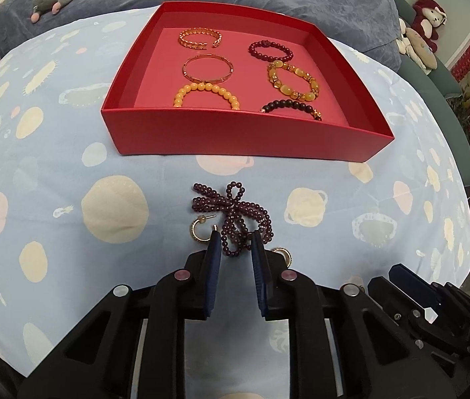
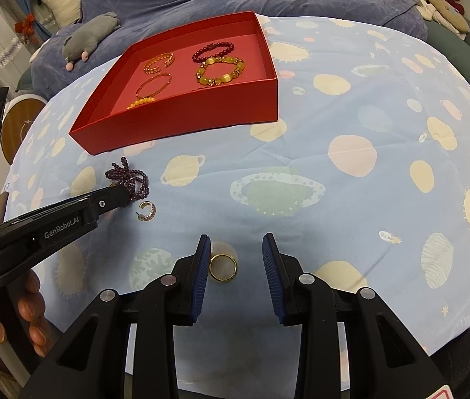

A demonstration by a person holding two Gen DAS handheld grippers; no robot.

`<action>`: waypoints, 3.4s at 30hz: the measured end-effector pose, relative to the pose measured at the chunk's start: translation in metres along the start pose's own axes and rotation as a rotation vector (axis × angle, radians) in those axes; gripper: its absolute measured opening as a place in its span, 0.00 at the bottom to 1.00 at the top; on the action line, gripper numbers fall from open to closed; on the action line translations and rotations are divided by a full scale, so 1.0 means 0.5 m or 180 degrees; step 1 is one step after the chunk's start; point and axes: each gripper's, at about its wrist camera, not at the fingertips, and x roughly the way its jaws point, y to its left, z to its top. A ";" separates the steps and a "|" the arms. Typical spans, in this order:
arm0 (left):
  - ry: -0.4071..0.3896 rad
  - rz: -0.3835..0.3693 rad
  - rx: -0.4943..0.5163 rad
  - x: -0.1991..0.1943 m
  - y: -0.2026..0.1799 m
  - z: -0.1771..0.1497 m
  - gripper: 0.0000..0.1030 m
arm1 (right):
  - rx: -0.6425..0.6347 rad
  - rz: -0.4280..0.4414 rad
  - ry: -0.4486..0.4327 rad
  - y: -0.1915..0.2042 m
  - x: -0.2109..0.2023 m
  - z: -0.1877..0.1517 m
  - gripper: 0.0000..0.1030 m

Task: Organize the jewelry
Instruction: 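Lower the left tool onto the garnet bead strand and close on it, then hold the garnet strand in the left tool while the right tool grasps the gold ring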

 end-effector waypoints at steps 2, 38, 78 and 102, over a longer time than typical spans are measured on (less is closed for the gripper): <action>0.0003 -0.0009 0.0038 0.003 -0.003 0.001 0.10 | 0.0010 -0.0001 0.0005 -0.002 0.002 0.001 0.31; -0.0135 -0.0031 0.0062 -0.096 0.049 -0.100 0.03 | -0.0115 0.0032 0.0110 0.028 0.013 -0.049 0.31; -0.0065 -0.0044 -0.0066 -0.086 0.066 -0.106 0.03 | -0.0068 0.0113 0.0108 0.027 0.028 -0.034 0.01; -0.0007 -0.0043 -0.0106 -0.069 0.075 -0.106 0.03 | -0.0294 0.0069 -0.0007 0.059 0.029 0.012 0.21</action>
